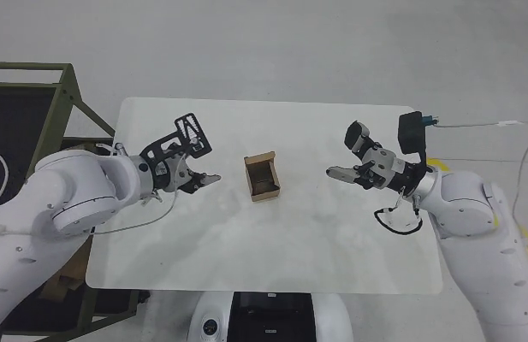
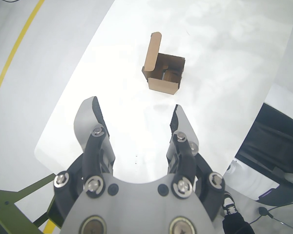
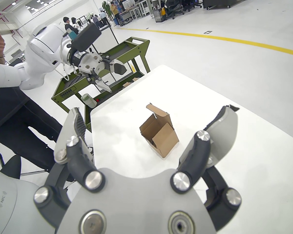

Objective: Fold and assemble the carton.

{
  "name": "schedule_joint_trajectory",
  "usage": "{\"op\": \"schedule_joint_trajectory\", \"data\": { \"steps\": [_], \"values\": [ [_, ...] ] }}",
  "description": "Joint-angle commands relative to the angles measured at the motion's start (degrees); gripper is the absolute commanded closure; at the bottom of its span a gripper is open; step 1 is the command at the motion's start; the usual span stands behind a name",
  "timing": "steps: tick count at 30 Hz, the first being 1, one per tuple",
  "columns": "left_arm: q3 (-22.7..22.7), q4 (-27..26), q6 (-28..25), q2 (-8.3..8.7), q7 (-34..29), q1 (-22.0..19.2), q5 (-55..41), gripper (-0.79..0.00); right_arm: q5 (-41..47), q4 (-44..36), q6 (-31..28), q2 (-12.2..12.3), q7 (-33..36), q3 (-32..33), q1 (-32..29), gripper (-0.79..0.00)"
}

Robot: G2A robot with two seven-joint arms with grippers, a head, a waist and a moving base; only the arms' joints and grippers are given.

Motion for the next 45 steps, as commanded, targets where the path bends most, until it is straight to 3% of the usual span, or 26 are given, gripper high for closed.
{"op": "schedule_joint_trajectory", "data": {
  "steps": [1,9,15,19,25,28,33,35,45],
  "values": [
    [-2.5,0.3,-0.5,0.29,2.2,3.9,0.6,-0.597,0.0,0.0,0.0,0.0,0.0,0.0,0.0,-0.785],
    [-6.4,3.2,-1.2,0.13,13.9,14.5,3.5,-0.606,-1.4,-0.6,0.2,-0.1,-1.1,-0.5,-0.4,-0.785],
    [-5.1,8.9,-5.3,-0.89,27.9,17.2,4.4,-0.613,-3.2,1.3,-1.3,-0.1,-2.2,-1.3,-0.7,-0.785],
    [-2.8,11.8,-6.7,-1.72,32.5,16.3,4.6,-0.610,-3.7,2.5,-2.2,0.0,-2.6,-1.3,-1.1,-0.785],
    [2.4,13.7,-5.5,-3.27,32.7,12.3,5.0,-0.588,-2.6,4.1,-4.0,0.2,-1.6,-1.6,-1.3,-0.785],
    [4.9,13.8,-4.4,-4.11,32.8,10.1,6.4,-0.610,-6.0,5.8,-3.3,0.1,-0.8,-3.2,-0.4,-0.785],
    [9.1,13.9,-2.9,-5.37,30.5,7.3,9.8,-0.776,-8.7,9.5,-3.8,-0.7,-3.9,-7.6,1.4,-0.785],
    [10.7,13.7,-1.5,-5.85,27.5,6.3,10.5,-0.785,-9.5,10.3,-4.0,-1.0,-5.0,-8.7,2.1,-0.785],
    [10.9,13.6,-1.4,-5.92,26.9,6.1,10.5,-0.785,-10.6,10.5,-4.8,-1.0,-5.8,-8.9,3.9,-0.785]
  ]
}}
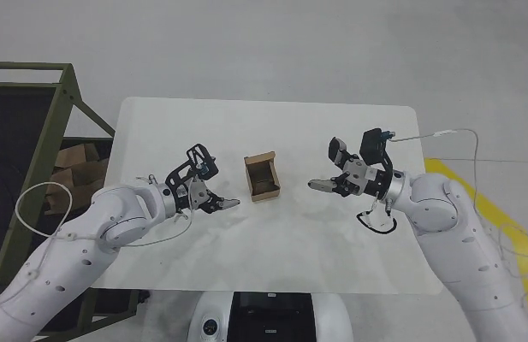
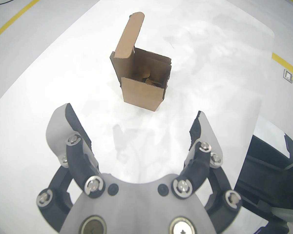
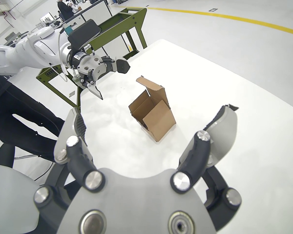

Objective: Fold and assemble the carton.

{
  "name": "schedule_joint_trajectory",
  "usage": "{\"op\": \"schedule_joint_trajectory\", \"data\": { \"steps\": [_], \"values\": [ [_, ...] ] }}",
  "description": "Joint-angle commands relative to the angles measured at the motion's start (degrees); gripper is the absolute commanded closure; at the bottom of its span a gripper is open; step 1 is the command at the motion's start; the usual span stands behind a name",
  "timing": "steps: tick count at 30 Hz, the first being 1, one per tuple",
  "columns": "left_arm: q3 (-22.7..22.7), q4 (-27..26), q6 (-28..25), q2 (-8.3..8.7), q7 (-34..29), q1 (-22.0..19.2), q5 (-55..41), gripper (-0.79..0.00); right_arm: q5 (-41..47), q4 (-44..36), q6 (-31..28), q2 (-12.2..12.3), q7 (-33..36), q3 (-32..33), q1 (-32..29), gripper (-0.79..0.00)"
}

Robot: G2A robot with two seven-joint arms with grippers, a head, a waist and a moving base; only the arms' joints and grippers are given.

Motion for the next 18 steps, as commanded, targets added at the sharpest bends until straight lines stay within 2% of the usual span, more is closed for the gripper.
{"op": "schedule_joint_trajectory", "data": {
  "steps": [1,4,13,18],
  "values": [
    [0.0,0.0,0.0,0.00,0.0,0.0,0.0,-0.785,0.0,-0.2,0.1,0.0,0.0,-0.1,0.1,-0.785],
    [1.1,0.2,-0.6,-0.48,1.4,-0.2,0.8,-0.785,-0.1,-0.2,0.1,0.0,-0.1,-0.4,0.3,-0.785],
    [7.1,8.1,-1.5,-3.36,8.0,-4.7,2.1,-0.785,-0.1,-0.2,-0.4,0.4,-0.4,0.9,-0.5,-0.785],
    [11.2,12.6,-0.2,-5.44,10.6,-7.7,3.4,-0.785,0.0,-0.8,-0.2,0.6,-0.2,1.4,-1.0,-0.785]
  ]
}}
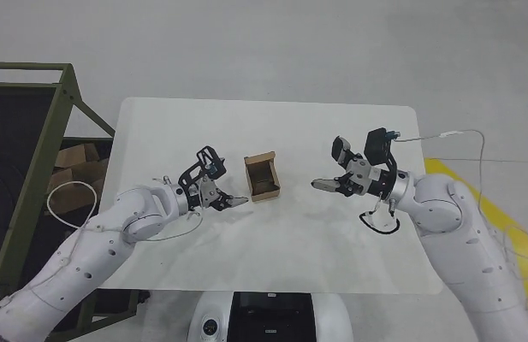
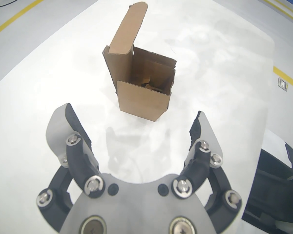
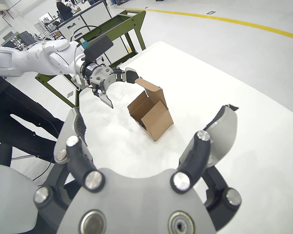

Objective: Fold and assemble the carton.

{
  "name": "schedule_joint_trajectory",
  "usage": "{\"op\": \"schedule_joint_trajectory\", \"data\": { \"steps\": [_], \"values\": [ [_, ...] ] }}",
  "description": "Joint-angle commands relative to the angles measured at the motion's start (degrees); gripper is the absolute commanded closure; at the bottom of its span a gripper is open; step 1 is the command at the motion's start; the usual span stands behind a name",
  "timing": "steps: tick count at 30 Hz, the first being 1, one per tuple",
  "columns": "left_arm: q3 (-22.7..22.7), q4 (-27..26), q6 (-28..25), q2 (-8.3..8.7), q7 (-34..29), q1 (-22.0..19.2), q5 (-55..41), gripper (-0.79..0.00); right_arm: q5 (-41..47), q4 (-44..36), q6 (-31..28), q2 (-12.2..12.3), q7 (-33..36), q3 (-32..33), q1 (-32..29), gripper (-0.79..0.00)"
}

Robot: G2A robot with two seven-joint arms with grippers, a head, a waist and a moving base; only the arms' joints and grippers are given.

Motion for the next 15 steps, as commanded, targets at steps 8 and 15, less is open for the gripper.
{"op": "schedule_joint_trajectory", "data": {
  "steps": [8,15],
  "values": [
    [6.5,6.6,0.5,-3.69,3.3,-4.9,1.2,-0.785,0.0,-0.8,0.2,0.3,0.3,0.9,-0.8,-0.785],
    [9.4,10.3,0.8,-5.99,3.1,-7.7,1.5,-0.785,0.1,-1.2,0.6,0.5,0.3,1.3,-1.1,-0.785]
  ]
}}
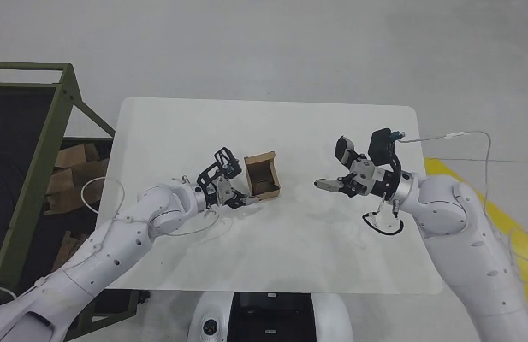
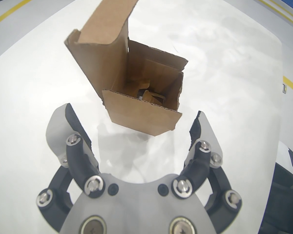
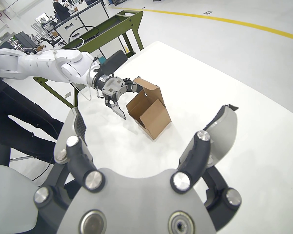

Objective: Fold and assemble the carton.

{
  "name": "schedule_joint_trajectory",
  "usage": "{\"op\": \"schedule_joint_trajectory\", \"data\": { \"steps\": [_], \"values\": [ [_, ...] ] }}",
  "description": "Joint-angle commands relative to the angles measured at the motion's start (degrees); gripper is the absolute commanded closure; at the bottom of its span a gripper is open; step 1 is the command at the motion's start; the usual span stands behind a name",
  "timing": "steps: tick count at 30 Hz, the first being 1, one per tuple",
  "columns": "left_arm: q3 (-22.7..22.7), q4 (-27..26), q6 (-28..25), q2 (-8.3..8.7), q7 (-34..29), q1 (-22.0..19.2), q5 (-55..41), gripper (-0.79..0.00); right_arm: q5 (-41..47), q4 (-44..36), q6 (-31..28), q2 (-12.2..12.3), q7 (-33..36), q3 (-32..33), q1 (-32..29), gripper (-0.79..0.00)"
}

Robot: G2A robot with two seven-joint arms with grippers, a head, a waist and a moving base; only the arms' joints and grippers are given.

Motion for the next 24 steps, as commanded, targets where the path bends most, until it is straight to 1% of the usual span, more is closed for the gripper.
{"op": "schedule_joint_trajectory", "data": {
  "steps": [1,6,11,17,24],
  "values": [
    [0.5,1.1,0.6,-0.56,0.0,-0.5,0.0,-0.785,0.0,-0.1,0.1,0.0,0.0,0.0,-0.1,-0.785],
    [1.1,3.2,0.9,-1.67,0.5,-1.4,-0.1,-0.785,0.1,-0.2,0.1,0.1,-0.1,0.2,-0.2,-0.785],
    [0.4,4.7,0.1,-2.19,0.7,-1.8,-0.2,-0.785,0.1,-0.4,0.3,0.2,0.0,0.2,-0.3,-0.785],
    [-2.1,5.4,-0.3,-2.02,0.7,-0.9,-0.2,-0.785,0.3,-0.6,0.6,0.2,0.7,-0.6,0.0,-0.785],
    [-5.2,4.7,-1.9,-1.59,0.3,0.7,-0.2,-0.785,1.1,-0.4,0.8,0.1,2.3,-2.4,1.2,-0.785]
  ]
}}
